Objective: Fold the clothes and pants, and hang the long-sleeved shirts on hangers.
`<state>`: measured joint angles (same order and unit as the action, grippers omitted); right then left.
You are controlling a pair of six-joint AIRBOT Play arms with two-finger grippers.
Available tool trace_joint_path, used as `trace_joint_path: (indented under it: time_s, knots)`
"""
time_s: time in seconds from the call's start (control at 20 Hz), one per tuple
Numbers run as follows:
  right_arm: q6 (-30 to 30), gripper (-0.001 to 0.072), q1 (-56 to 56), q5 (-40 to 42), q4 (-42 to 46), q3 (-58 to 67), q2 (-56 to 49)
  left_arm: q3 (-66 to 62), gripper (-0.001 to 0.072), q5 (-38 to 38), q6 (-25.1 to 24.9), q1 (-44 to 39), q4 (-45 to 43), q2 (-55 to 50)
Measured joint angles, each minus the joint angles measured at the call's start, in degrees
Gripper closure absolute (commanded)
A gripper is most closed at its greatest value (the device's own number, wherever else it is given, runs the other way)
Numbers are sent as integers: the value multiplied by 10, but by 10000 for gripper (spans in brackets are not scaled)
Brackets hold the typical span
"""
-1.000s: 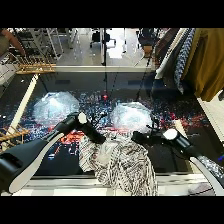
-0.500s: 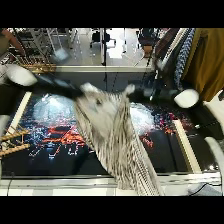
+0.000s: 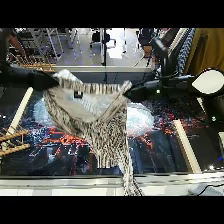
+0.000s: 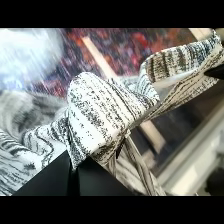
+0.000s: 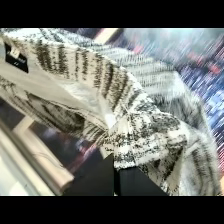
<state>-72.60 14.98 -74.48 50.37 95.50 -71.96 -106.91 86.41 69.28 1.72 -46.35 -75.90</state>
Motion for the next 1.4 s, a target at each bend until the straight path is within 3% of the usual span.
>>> trace_joint_path:
  time_s: [0.15, 0.2, 0.25, 0.3, 0.35, 0.65, 1.0, 1.1, 1.15, 1.3, 1.4]
  knots:
    - [-9, 689, 0, -10, 17, -51, -11, 63, 691, 18, -7, 0, 3, -3]
    - [-21, 601, 0, -7, 29, -80, -20, 90, 691, 19, -8, -1, 3, -6]
    - [-37, 356, 0, 6, 42, -112, -30, 115, 691, 19, -10, -2, 3, -9]
    - [-56, 188, -1, 19, 51, -143, -39, 139, 691, 19, -10, -3, 3, -13]
    - [-76, 124, -2, 35, 59, -174, -48, 161, 691, 19, -10, -6, 3, -18]
    - [-139, 129, 29, 53, 49, -289, -68, 211, 690, 9, -18, -27, 6, -38]
    - [-184, 165, 115, 214, 43, -299, -100, 217, 690, 12, -25, -37, 7, -41]
    - [-189, 390, 129, 244, 51, -287, -127, 218, 690, 13, -26, -38, 6, -41]
    - [-192, 671, 132, 259, 59, -278, -143, 218, 690, 13, -26, -38, 6, -41]
    - [-202, 692, 130, 262, 85, -236, -178, 217, 690, 15, -26, -33, 6, -41]
    - [-199, 692, 118, 214, 110, -174, -178, 206, 690, 16, -27, -19, 9, -41]
